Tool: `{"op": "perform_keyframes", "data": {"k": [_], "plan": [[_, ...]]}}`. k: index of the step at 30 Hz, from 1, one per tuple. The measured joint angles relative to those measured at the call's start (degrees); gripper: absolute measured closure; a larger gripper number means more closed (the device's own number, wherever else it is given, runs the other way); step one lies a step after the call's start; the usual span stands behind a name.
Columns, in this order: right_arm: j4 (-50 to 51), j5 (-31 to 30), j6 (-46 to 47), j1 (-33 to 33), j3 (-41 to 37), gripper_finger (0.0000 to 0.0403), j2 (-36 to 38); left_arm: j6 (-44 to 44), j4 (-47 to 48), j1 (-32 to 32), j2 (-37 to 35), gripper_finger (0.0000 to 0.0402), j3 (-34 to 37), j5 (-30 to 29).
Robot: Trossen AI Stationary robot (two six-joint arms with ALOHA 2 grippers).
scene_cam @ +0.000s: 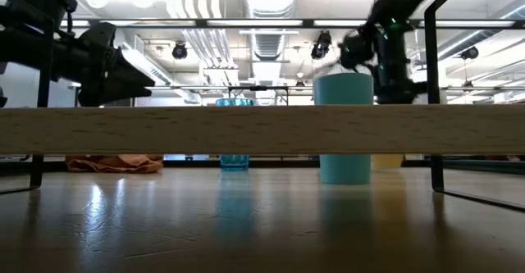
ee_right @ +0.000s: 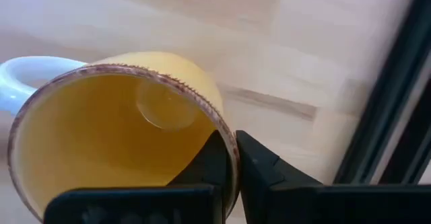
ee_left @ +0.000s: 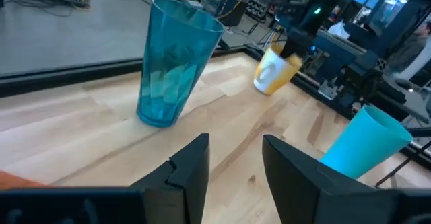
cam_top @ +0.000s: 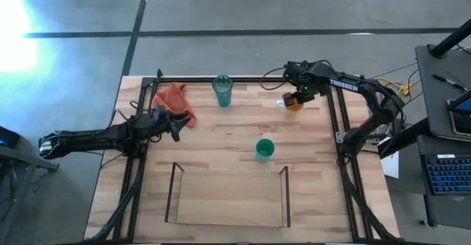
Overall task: Stack small to large cups/mugs on shelf
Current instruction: Put the yellow mug on the shelf
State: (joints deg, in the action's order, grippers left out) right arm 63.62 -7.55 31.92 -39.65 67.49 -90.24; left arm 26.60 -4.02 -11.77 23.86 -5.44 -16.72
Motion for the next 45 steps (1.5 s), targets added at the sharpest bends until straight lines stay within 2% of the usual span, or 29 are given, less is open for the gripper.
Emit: {"op": "perform_keyframes", "data": {"k": [3,7,13,19,23,26,27,33,38,45], "plan": [[2.9,-0.5,-2.6,4.4,6.4,0.0393,0.3,0.0,4.6,0.0,0.0,0.0295,-1.5,0.4],[8.3,-5.1,-3.0,10.4,16.4,0.0393,0.2,0.0,10.4,0.0,0.0,0.0318,-3.7,2.4],[11.6,-5.6,-5.0,19.8,31.4,0.0394,-2.9,-0.1,11.1,-0.2,0.0,0.0339,-4.0,4.7],[14.3,-3.9,-7.4,29.4,46.7,0.0394,-11.4,-0.2,11.1,-0.2,0.0,0.0341,-4.0,6.2],[17.0,-0.4,-10.3,35.7,57.8,0.0394,-19.1,-0.1,11.0,-0.2,0.0,0.0341,-4.0,10.4],[23.2,1.4,-11.9,40.0,66.6,0.0394,-25.6,-0.1,10.9,-0.2,0.0,0.0341,-4.0,14.0],[24.3,2.0,-12.4,41.3,67.6,0.0394,-27.2,-0.1,10.9,-0.2,0.0,0.0341,-4.0,15.1],[25.2,6.8,-14.0,48.6,62.4,0.0392,-27.5,-0.1,10.5,-0.2,0.0,0.0341,-4.0,18.7],[24.7,7.8,-16.7,53.7,62.4,0.0392,-27.8,-0.1,10.0,-0.1,0.9,0.0341,-3.8,18.6],[24.5,13.3,-20.7,60.3,62.0,0.0391,-28.2,-0.1,9.8,-0.1,4.3,0.0341,-3.6,18.6]]}}
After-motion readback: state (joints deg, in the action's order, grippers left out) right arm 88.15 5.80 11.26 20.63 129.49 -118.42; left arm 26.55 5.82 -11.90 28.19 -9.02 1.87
